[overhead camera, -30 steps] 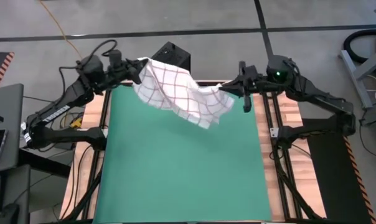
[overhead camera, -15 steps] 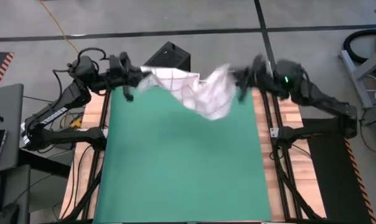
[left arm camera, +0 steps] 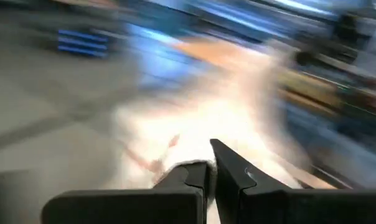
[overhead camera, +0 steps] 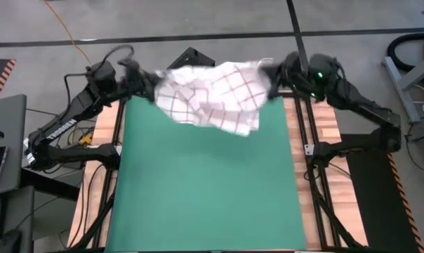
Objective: Roll towel
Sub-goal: Roll the white towel
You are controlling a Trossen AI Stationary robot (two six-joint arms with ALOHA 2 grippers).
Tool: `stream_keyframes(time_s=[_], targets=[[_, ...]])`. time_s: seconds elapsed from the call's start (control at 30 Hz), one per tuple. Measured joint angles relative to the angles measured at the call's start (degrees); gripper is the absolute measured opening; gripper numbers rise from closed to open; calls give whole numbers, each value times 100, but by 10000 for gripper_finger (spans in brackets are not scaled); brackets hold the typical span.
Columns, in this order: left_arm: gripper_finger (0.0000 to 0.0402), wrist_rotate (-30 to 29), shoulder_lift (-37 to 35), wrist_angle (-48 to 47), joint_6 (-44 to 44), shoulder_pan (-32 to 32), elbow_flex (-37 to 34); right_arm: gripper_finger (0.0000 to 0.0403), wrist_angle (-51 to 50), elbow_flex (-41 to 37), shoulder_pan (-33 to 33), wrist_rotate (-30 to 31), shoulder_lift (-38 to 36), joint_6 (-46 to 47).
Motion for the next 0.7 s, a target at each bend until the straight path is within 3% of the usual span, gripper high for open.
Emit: stream_keyframes(time_s=[0.07,0.1,0.13,0.2,0.23,0.27,0.3,0.37,0.4,0.43,0.47,0.57,0.6,0.7], targets=[[0,1382,66,308,-57,-51,0,7,99,19,-34,-1158,-16,-279],[0,1613,82,418,-62,-88,0,7,99,19,4,-1146,-13,-301],[0,1437,88,463,-40,-105,3,7,147,13,41,-743,6,-132],[0,133,-5,249,-113,-98,9,7,211,11,74,696,56,253],[0,-403,-28,153,-129,-98,0,7,194,11,58,1099,85,321],[0,-435,-31,219,-26,-92,0,7,184,10,33,993,111,237],[0,-29,-26,366,58,-82,0,7,114,0,-9,554,113,35],[0,1326,13,837,38,-89,1,7,144,3,-48,-945,81,-323],[0,1888,29,1068,8,-105,4,7,191,11,-40,-1394,81,-413],[0,2140,29,1135,-13,-120,7,7,207,11,-28,-1383,88,-404],[0,1952,23,1082,-12,-120,7,7,218,11,20,-1017,104,-257],[0,8,-74,384,-303,-77,2,7,203,16,-11,1141,121,317],[0,-28,-75,290,-202,-60,-9,7,150,8,-30,1183,137,269],[0,1691,-67,645,-196,-37,-2,7,124,-5,-103,-769,98,-470]])
